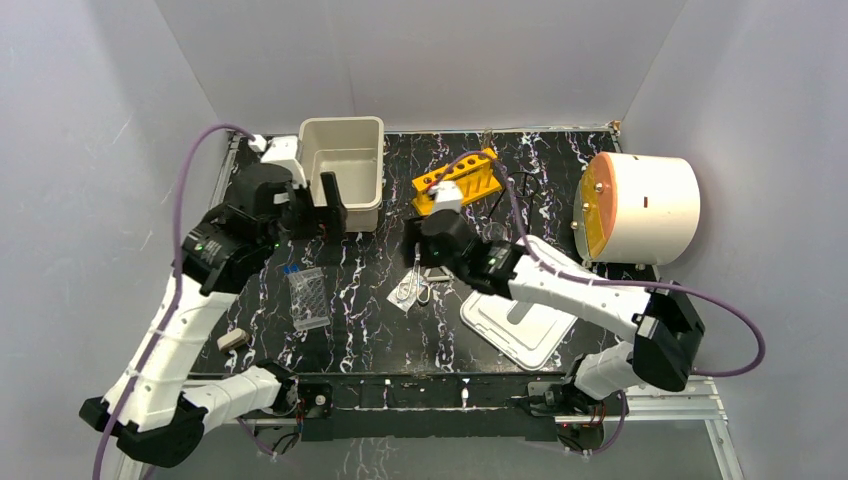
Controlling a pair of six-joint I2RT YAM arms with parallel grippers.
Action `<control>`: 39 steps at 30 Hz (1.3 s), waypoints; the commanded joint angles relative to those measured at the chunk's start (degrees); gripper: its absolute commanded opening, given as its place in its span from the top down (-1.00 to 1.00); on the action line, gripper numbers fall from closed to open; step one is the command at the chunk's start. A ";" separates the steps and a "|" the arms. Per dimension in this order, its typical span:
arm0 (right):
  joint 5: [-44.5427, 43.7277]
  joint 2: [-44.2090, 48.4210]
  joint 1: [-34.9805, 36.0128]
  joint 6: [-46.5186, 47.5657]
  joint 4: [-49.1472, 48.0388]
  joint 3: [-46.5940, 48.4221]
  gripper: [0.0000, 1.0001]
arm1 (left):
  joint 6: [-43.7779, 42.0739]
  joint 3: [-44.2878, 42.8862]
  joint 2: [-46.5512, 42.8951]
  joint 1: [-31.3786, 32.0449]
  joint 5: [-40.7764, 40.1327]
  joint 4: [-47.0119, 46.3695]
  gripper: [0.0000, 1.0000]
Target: Organize the chemistry lab equipment
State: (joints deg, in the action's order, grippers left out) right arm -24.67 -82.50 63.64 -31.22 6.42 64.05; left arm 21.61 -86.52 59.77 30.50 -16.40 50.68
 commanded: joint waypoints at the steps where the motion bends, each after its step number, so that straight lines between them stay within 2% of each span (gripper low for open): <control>1: 0.30 4.03 -8.69 -11.68 12.93 -3.46 -0.44 | 3.32 7.58 0.04 0.09 7.43 -8.61 -0.97; 5: 3.12 1.07 -12.26 -11.51 13.30 -2.82 -0.40 | 7.82 15.19 1.11 0.08 8.74 -16.23 -0.97; 11: 9.94 -10.80 -15.49 -7.64 15.68 7.00 -0.37 | 14.62 20.05 4.82 0.08 8.55 -23.12 -0.97; 16: 13.15 -18.82 -15.66 -5.59 15.35 11.04 -0.24 | 16.10 21.01 6.81 0.09 6.93 -24.30 -0.96; 24: 14.67 -23.69 -15.71 -2.26 12.94 12.28 -0.19 | 18.78 22.95 6.89 0.04 3.92 -24.38 -0.97; 32: 11.20 -24.88 -15.72 -0.58 12.42 13.79 0.00 | 19.37 24.34 7.06 0.08 2.25 -24.69 -0.97; 35: 9.29 -22.35 -15.94 1.74 14.06 15.92 0.01 | 18.55 23.00 7.53 0.08 3.24 -24.49 -0.97; 39: 6.78 -15.64 -16.85 6.80 11.46 16.83 -0.06 | 18.21 23.25 7.34 0.13 2.47 -24.44 -0.97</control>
State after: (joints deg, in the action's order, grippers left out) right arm -14.00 -106.43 47.88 -29.82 20.99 77.34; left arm 40.29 -62.35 67.35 30.50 -12.08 26.83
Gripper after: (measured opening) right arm 0.514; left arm 0.982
